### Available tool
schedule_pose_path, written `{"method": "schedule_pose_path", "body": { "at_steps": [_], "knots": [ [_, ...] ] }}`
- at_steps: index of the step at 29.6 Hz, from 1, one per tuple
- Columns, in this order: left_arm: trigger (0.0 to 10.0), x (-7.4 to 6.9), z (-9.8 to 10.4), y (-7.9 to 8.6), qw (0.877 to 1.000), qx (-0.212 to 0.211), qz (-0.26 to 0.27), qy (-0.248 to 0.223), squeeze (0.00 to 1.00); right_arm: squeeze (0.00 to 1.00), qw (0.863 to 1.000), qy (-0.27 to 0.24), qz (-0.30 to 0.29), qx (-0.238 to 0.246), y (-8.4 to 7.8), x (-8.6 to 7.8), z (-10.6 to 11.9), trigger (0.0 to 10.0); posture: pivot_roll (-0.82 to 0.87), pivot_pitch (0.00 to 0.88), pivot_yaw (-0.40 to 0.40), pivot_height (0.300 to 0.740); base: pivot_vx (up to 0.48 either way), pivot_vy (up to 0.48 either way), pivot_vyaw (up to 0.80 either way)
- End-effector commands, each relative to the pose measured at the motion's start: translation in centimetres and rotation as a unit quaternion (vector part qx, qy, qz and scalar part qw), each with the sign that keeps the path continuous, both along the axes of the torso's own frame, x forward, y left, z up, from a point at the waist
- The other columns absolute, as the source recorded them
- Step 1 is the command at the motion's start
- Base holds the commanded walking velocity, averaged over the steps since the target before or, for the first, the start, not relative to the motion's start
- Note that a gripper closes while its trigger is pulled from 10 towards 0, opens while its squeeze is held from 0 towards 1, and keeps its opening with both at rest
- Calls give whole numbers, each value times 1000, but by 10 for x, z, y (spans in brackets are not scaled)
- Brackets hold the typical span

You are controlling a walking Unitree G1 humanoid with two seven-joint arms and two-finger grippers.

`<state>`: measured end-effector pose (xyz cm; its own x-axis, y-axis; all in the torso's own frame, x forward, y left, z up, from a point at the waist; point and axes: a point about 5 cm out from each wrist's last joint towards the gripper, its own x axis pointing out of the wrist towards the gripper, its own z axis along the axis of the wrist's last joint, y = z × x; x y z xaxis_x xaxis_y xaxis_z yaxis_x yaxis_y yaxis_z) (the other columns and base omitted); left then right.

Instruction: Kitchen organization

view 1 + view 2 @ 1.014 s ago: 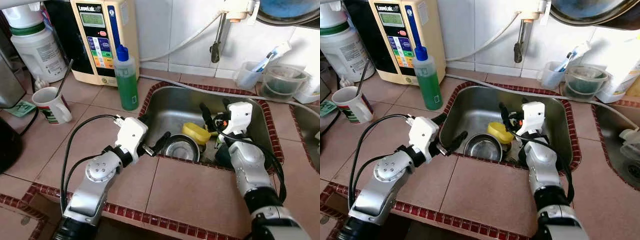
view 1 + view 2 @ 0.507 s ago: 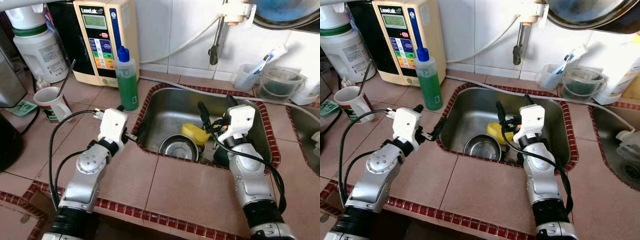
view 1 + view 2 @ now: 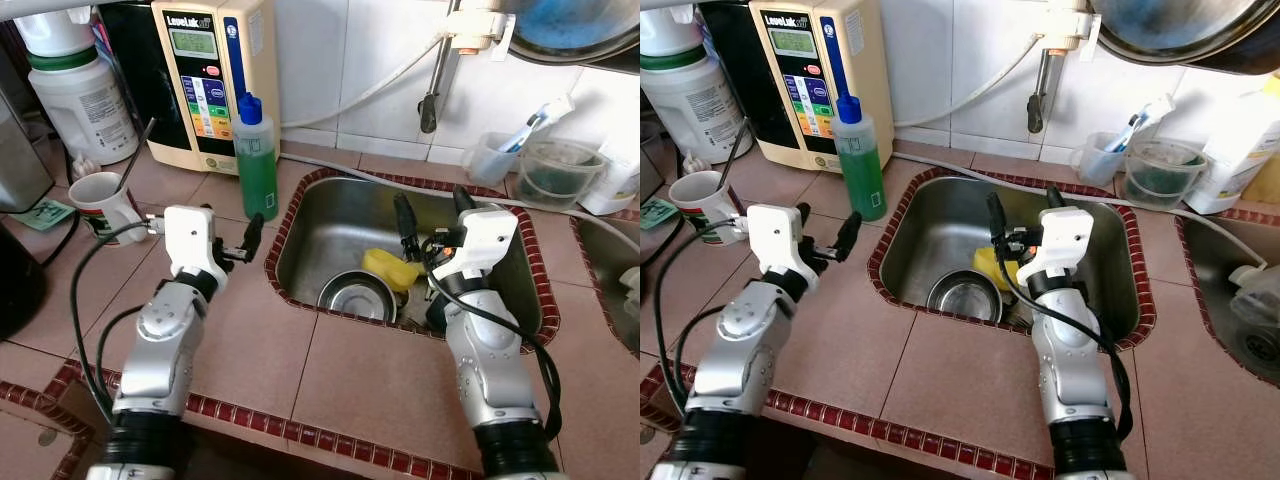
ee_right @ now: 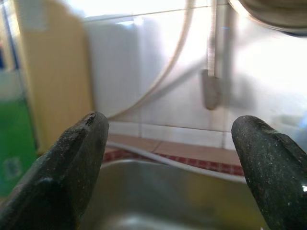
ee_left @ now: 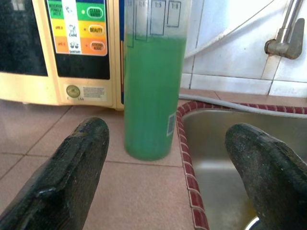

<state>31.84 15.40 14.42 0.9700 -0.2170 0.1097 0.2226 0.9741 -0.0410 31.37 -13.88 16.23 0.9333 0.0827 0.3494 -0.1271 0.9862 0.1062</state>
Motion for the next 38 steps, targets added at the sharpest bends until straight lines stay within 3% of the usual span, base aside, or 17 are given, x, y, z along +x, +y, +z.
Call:
{"method": "schedule_pose_path", "body": {
  "at_steps": [1, 9, 16, 38],
  "knots": [
    [10000, -2, 5, -4, 1000, 4, 0, -16, 0, 0, 1000, 0, -21, 22, -5, -2, 4, 10000, -59, 0, 7, 740, 0, 0, 0],
    [10000, 0, 12, -3, 999, 10, -8, -32, 0, 0, 999, -1, -39, -33, -13, -1, 5, 10000, -62, 0, 7, 740, 0, 0, 0],
    [10000, 0, 12, -3, 999, 15, -18, -30, 0, 0, 999, 4, -43, -29, -18, 1, 7, 10000, -63, 0, 3, 740, 0, 0, 0],
    [10000, -2, 9, -7, 999, 10, -24, -25, 0, 0, 998, 13, -30, -50, -17, 3, 5, 10000, -57, 0, -21, 740, 0, -395, 0]
  ]
}}
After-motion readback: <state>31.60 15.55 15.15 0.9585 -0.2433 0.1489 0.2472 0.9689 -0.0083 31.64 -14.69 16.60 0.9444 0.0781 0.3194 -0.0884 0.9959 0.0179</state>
